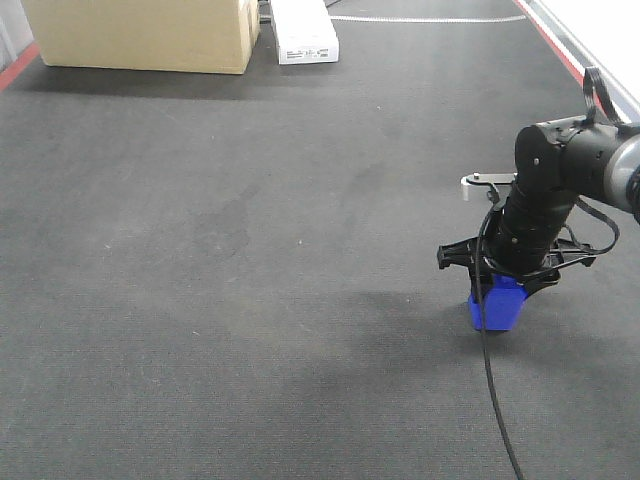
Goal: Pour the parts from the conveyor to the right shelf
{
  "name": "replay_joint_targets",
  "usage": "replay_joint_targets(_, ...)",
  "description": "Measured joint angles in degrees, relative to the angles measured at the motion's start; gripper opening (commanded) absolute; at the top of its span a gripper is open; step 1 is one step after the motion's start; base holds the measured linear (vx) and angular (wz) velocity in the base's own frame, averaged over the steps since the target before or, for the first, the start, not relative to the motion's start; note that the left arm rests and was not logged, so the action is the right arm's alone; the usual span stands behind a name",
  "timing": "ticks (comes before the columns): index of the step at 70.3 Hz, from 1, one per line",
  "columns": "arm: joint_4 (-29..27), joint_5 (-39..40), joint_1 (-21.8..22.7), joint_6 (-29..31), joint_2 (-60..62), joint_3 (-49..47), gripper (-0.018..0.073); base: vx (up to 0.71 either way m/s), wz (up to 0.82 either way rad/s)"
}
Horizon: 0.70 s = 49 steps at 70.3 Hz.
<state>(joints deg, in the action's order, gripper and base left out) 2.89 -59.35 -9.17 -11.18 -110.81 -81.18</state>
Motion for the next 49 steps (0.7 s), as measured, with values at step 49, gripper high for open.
replay_joint_targets(49,4.5,22.4,0.0,1.1,47.1,30.9,-0.0009,0.00,0.00)
